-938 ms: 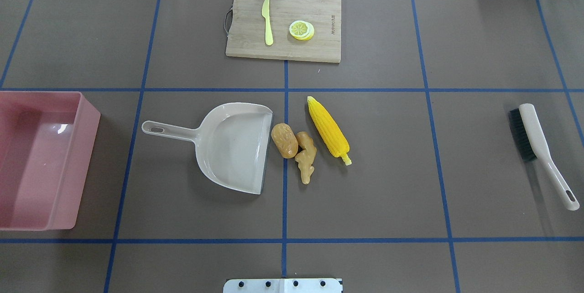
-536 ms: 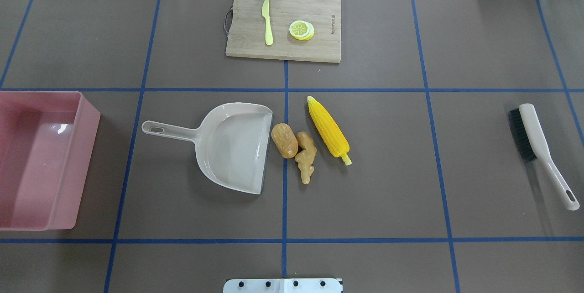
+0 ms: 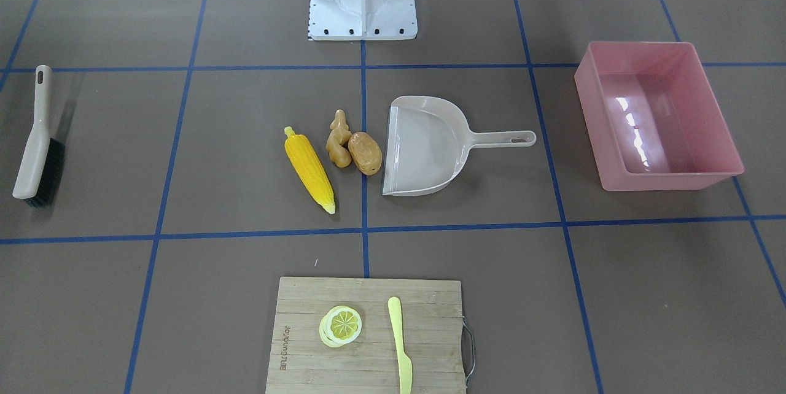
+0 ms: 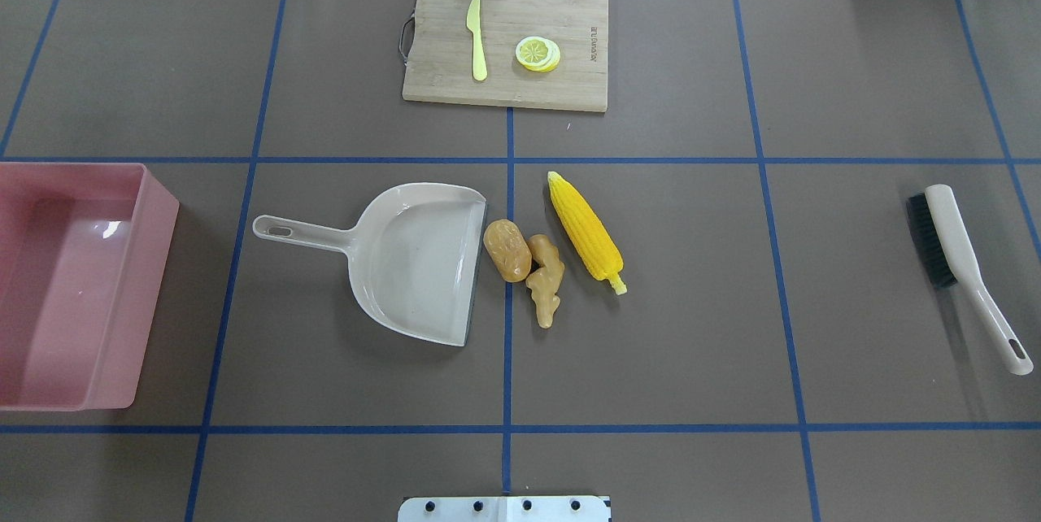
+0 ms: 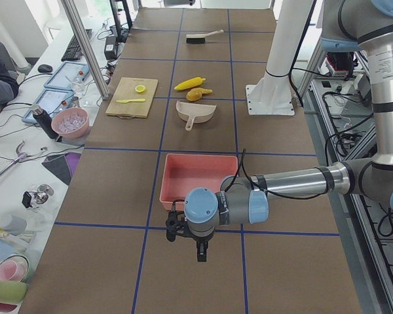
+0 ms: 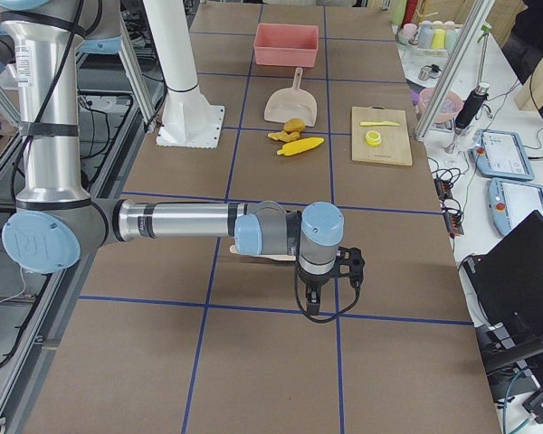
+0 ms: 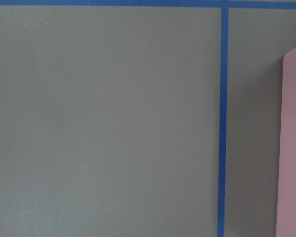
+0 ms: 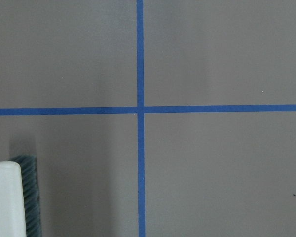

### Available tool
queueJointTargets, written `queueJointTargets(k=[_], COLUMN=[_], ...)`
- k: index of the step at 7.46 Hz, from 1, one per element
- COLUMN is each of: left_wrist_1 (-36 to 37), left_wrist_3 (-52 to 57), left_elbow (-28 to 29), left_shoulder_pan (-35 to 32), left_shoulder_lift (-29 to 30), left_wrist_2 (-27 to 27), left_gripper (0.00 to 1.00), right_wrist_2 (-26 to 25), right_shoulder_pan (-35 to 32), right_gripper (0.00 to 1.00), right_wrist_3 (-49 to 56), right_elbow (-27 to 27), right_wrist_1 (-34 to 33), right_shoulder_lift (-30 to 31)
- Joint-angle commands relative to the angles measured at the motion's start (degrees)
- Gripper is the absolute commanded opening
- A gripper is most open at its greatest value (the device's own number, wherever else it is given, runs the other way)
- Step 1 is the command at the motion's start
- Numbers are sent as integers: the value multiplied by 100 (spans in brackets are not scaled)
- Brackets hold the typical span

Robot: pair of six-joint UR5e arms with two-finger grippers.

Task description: Sweep and dump trash into bin

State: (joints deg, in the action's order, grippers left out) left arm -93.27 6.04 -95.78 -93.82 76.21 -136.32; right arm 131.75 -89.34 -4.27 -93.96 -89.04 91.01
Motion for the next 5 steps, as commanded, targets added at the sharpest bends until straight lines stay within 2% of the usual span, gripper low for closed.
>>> queueJointTargets(k=[1, 3, 5], left_wrist_1=[2, 19, -77], left_wrist_3=[-59, -411, -306], left_elbow=[-194, -563, -661], left_shoulder_pan=[4, 239, 1107], left_shoulder_lift=[52, 130, 1014], left_wrist_2=[9, 105, 114], left_gripper=[99, 99, 99], right_wrist_2=[-44, -79, -106], right_shoulder_pan=[-5, -22, -22], right_gripper=[100, 100, 100], right_wrist_3=[6, 6, 6], right_elbow=[-34, 9, -52], right_wrist_1=[18, 10, 36], right_shoulder_lift=[5, -4, 14])
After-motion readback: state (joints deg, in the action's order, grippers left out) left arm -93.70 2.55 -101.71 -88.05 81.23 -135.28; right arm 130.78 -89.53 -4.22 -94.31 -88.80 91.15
